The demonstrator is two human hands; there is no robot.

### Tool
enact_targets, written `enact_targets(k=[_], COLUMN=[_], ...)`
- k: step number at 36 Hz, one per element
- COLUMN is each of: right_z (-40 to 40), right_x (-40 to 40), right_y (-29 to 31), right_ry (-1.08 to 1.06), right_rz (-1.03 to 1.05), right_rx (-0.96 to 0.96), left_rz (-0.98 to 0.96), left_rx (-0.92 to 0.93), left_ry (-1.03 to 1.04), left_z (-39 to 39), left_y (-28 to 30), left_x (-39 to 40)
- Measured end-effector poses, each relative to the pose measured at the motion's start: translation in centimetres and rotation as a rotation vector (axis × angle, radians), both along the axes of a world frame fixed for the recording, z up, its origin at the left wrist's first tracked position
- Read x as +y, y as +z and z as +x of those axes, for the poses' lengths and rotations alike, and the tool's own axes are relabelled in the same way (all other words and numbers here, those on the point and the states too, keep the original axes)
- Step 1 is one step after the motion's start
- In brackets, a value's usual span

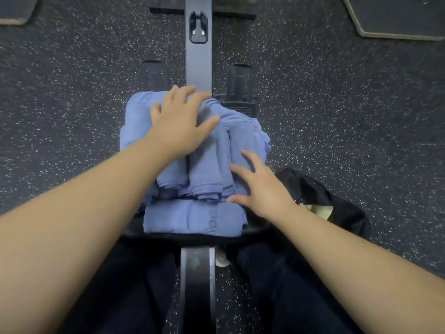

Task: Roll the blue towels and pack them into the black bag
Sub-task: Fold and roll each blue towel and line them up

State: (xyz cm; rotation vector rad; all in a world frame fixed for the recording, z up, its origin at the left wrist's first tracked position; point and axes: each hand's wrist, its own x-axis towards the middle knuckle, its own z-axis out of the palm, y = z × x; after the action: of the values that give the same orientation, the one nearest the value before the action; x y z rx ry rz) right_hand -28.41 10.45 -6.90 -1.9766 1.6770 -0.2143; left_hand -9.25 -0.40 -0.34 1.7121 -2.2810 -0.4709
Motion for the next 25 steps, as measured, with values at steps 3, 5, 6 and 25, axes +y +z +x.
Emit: enact_targets(k=[3, 5, 6, 25], right_z=[0.0, 0.0, 0.1, 1.0], right_x=[0.0, 0.0, 0.0, 0.1], right_y=[0.0, 0.1, 0.1, 0.5], right_ry=[-0.005, -0.012, -0.015, -0.068], right_rz=[0.008, 0.009, 0.006, 0.007], right_rx=[0.009, 0.006, 0.0, 0.049], left_rz=[0.137, 0.227, 0.263, 0.169], left_rx=[-0.135, -0.222, -0.268, -0.212], left_ry=[0.003, 0.012, 0.007, -0.146], left_z=[-0.8, -0.9, -0.8, 0.3], left_y=[0.4, 0.3, 0.1, -0.9], left_x=[-2.6, -3.8, -4.2, -4.2])
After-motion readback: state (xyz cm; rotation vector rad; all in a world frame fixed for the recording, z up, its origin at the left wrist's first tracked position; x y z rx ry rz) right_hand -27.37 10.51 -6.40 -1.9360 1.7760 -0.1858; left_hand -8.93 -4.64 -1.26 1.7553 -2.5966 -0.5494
